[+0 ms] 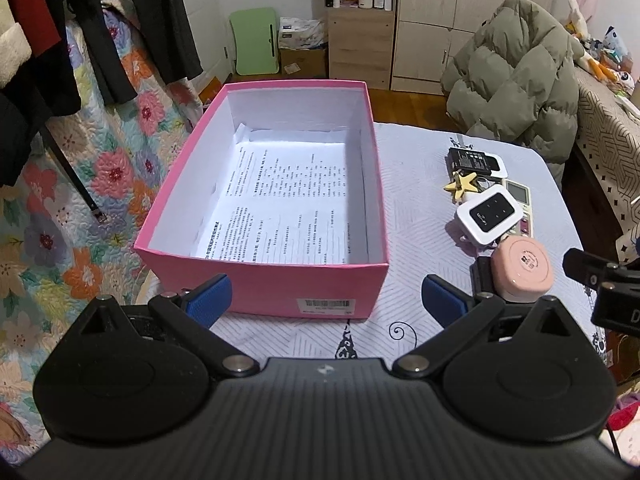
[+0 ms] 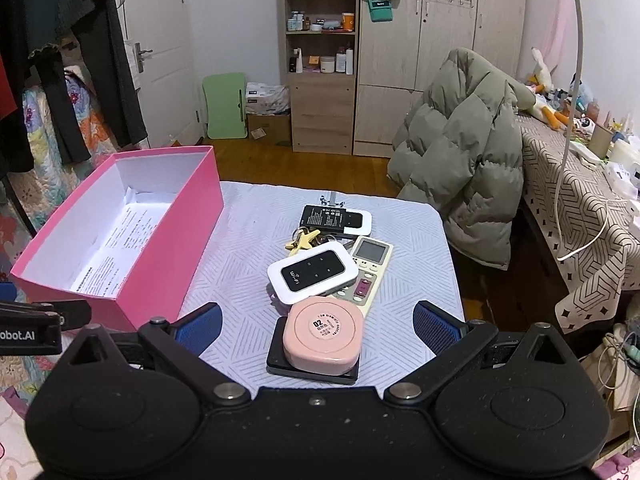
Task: Organize rigid objects
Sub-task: 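Move the right tool toward the pink round case on the table, then close the right gripper on the pink round case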
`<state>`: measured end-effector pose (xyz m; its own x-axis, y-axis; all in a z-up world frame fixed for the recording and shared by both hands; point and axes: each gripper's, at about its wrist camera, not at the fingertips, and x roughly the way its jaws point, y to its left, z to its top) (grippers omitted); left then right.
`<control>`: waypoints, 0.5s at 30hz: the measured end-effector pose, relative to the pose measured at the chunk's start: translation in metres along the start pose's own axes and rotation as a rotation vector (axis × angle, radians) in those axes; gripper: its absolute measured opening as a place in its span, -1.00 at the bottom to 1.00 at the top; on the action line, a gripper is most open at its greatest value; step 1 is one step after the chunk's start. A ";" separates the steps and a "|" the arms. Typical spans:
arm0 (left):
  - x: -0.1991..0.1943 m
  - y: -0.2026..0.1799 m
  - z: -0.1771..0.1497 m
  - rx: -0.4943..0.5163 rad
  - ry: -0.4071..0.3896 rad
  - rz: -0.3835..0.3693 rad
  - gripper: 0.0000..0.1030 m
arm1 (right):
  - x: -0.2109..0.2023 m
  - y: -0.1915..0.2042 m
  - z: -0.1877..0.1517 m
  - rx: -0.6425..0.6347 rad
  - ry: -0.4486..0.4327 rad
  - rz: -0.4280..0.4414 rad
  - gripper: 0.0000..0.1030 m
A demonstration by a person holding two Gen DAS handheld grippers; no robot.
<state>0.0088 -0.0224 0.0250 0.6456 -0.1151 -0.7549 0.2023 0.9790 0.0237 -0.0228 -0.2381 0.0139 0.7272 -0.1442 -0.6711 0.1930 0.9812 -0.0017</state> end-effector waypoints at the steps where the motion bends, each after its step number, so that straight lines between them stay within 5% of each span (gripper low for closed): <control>1: 0.000 0.002 0.000 -0.003 -0.004 0.001 0.99 | -0.001 0.001 0.000 -0.004 -0.004 0.003 1.00; 15: -0.004 0.011 0.003 0.042 -0.055 0.005 0.99 | -0.017 0.018 -0.004 -0.123 -0.167 -0.002 1.00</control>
<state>0.0109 -0.0114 0.0300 0.6857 -0.1206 -0.7179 0.2290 0.9718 0.0555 -0.0339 -0.2170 0.0226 0.8283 -0.1549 -0.5384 0.1196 0.9878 -0.1003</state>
